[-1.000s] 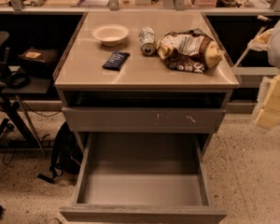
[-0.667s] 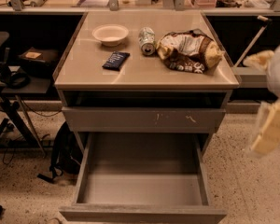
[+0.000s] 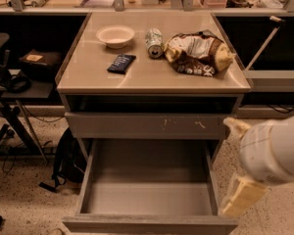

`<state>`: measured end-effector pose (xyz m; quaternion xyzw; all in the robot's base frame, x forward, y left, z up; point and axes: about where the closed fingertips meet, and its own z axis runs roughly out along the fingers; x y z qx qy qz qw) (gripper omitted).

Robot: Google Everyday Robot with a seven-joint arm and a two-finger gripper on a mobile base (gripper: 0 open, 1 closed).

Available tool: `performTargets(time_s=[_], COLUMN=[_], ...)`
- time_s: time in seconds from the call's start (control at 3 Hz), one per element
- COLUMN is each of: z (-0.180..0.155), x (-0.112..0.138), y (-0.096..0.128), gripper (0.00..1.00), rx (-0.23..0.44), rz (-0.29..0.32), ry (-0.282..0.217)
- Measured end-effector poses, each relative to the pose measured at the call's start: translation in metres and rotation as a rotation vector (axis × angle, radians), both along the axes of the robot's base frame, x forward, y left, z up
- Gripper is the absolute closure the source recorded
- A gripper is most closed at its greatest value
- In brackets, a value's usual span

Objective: Close middle drawer

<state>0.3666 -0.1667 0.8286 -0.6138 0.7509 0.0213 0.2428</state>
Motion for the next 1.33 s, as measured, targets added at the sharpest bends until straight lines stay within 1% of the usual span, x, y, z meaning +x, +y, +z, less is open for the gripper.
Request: performTargets(time_s=[0.33, 0.67, 1.0, 1.33], z=[-0.105, -0.218, -0.299, -0.343], x=[-0.01, -0.032, -0.064, -0.082], y=[0.001, -0.008, -0.017, -0.022], gripper=[0.0, 0.0, 0.0, 0.0], rx=[-0.022, -0.068, -0.112, -0.13], rz=[-0.036, -0.07, -0.088, -0.118], ry=[0.083, 0.197, 0.304, 0.37])
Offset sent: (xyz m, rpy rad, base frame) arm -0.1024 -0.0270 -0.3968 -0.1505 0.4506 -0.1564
